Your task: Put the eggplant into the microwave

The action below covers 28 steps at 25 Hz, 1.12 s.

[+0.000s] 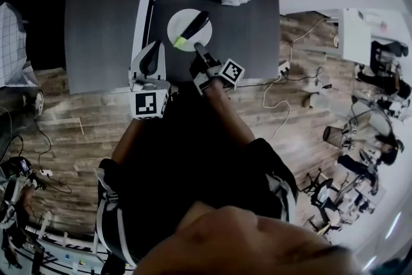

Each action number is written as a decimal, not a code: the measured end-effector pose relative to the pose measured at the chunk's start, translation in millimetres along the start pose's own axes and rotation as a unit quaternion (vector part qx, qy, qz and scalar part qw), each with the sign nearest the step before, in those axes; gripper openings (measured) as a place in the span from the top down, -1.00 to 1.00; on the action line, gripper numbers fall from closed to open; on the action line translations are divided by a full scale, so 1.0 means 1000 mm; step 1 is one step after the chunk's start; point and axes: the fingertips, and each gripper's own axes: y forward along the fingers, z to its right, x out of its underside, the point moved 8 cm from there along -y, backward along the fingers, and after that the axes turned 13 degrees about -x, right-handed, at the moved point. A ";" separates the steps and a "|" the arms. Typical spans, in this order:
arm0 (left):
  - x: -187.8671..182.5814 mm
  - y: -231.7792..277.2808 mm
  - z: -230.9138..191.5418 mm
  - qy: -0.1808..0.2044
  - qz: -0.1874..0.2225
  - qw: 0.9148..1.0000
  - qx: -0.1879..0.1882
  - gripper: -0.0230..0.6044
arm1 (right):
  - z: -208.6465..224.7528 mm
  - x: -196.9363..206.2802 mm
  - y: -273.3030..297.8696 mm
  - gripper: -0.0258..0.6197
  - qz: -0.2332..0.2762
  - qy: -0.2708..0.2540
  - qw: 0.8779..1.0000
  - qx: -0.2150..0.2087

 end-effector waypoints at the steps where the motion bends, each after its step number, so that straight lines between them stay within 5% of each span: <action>1: -0.002 0.001 0.001 -0.002 0.003 1.000 -0.005 0.81 | 0.000 -0.003 0.003 0.80 -0.005 -0.002 1.000 0.000; 28: -0.014 0.058 0.048 0.019 0.020 0.999 -0.029 0.81 | 0.047 -0.089 0.046 0.80 -0.043 -0.011 0.999 0.022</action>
